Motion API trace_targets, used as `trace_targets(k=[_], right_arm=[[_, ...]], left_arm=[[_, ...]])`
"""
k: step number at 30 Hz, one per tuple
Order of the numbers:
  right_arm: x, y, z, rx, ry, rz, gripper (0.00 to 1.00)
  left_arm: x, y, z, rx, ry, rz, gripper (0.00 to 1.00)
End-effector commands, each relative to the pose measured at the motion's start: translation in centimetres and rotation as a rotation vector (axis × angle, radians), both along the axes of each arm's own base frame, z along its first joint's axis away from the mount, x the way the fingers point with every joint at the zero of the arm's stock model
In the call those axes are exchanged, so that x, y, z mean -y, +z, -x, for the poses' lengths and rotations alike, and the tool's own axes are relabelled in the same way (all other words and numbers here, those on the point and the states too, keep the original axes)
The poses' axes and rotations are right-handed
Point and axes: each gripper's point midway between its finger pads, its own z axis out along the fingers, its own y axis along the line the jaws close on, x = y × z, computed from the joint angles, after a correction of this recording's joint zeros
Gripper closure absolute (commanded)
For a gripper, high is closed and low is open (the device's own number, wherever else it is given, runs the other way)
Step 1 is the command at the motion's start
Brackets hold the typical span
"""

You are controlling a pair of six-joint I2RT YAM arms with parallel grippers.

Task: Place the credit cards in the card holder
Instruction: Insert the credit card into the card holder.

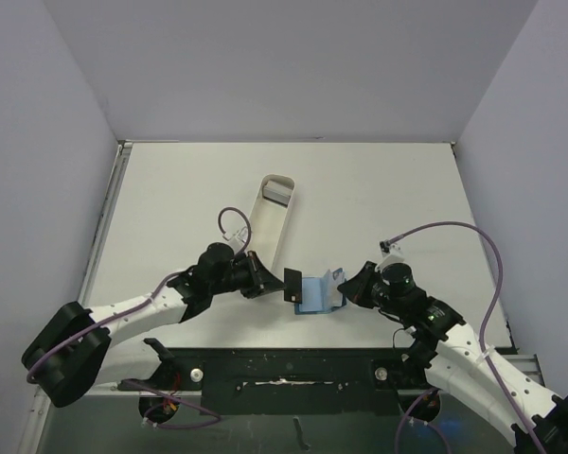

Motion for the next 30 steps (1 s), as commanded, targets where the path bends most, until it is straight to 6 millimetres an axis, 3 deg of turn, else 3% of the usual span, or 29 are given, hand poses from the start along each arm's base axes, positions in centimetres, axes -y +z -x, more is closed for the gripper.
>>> trace_targets(k=[1,13,19,23,30], right_arm=[[1.8,1.8,-1.8,0.080,-0.087,0.071,1.00],[3.9,-0.4,-2.1,0.070,-0.155,0.181,1.00],[4.0,-1.6,-1.8,0.049,-0.157,0.180,1.00],[3.9,-2.1,-1.5,0.039,-0.153,0.166,1.00],[3.9,-3.0,-0.7,0.004,-0.157,0.147,1.00]], left_arm=[[2.9,3.3,-2.2,0.095,-0.002,0.061,1.00],[6.1,1.2,-3.4,0.063,0.002,0.035,1.00],[7.4,0.1,-3.8,0.043,0.001,0.023,1.00],[8.8,0.4,-4.1,0.049,-0.012,0.029,1.00],[10.0,-1.7,-3.6,0.008,-0.024,-0.009,1.00]])
